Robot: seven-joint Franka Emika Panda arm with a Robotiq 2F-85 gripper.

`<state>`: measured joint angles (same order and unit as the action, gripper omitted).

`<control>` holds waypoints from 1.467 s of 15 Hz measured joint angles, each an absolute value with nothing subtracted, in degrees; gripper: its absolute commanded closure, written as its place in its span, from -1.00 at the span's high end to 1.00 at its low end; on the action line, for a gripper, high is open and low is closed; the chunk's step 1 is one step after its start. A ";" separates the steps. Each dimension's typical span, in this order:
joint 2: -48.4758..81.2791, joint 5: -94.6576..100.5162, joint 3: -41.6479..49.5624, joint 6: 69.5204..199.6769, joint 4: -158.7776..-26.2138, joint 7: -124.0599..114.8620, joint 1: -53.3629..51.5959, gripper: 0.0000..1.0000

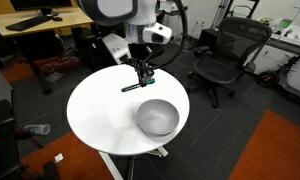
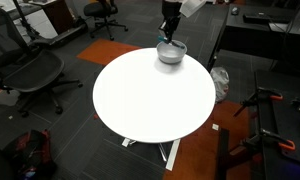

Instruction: Remove the marker from the bowl and put it on the table

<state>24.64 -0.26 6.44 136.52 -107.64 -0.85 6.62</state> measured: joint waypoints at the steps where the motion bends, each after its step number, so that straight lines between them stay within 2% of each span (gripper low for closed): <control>1: 23.55 -0.26 6.41 136.57 -109.54 -1.78 5.76 -0.91; 11: 21.48 -0.27 6.39 146.89 -123.41 -4.99 3.12 -0.91; 21: 28.61 -0.54 6.55 151.70 -124.20 -4.99 3.57 -0.91; 22: 29.07 -0.54 6.55 151.85 -124.10 -4.99 3.60 -0.13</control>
<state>29.07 -0.54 6.55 151.85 -124.10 -4.99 3.60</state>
